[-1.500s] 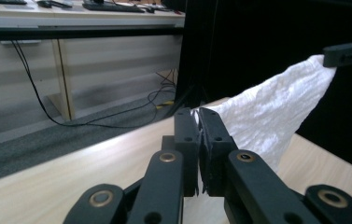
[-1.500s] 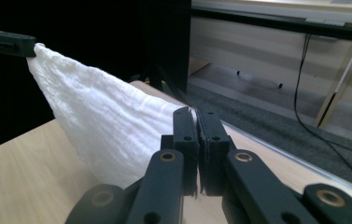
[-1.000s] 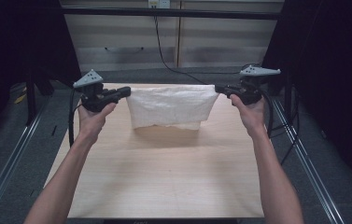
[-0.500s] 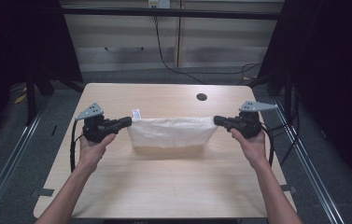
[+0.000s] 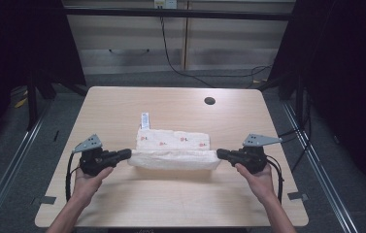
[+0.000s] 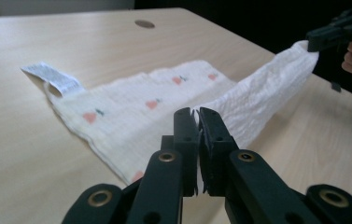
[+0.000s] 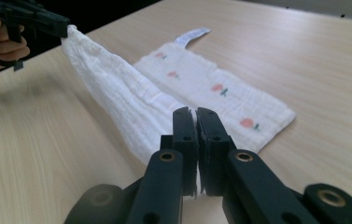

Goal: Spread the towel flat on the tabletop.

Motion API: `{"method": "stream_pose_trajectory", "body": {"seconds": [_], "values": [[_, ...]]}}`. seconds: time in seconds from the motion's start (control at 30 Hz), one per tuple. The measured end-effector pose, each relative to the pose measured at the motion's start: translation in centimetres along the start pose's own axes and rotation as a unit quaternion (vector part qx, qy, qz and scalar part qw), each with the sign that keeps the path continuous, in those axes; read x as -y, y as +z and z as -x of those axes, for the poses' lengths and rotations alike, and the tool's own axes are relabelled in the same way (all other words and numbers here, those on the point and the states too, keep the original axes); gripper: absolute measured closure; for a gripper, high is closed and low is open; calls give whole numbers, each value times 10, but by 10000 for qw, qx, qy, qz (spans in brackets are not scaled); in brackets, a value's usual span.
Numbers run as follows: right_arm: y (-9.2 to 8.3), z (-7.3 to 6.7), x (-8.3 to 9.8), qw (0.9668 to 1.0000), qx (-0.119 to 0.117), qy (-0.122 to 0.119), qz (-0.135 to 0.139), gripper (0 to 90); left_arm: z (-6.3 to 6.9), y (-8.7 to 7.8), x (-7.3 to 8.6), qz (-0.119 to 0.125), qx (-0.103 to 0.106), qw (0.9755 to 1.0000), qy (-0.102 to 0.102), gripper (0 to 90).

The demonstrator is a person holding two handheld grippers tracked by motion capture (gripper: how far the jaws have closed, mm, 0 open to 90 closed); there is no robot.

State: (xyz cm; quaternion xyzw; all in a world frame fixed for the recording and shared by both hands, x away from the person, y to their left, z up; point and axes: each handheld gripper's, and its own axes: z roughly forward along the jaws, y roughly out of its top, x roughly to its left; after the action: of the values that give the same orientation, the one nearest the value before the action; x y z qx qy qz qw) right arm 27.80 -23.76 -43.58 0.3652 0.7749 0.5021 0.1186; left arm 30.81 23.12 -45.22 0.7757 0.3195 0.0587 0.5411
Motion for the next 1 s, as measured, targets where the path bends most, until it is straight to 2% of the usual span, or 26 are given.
{"method": "stream_pose_trajectory", "body": {"seconds": [0.17,0.3,0.5,0.67,0.87,1.0], "values": [[-4,-8,12,10000,-46,51,0,874,10,-3,12,-201,71,9997,84,863],[-4,-12,22,9997,59,6,-227,874,16,-8,23,-395,147,9990,129,856],[-5,-18,40,9991,-105,130,-379,870,15,-9,39,-542,142,9984,31,869],[-7,-32,50,9981,-236,24,-561,854,15,-6,38,-543,138,9984,45,861],[-11,-42,60,9966,-340,-26,-746,799,17,0,38,-651,168,9977,94,823],[-20,-46,61,9973,-314,-26,-665,738,15,1,38,-658,54,9978,33,764]]}}
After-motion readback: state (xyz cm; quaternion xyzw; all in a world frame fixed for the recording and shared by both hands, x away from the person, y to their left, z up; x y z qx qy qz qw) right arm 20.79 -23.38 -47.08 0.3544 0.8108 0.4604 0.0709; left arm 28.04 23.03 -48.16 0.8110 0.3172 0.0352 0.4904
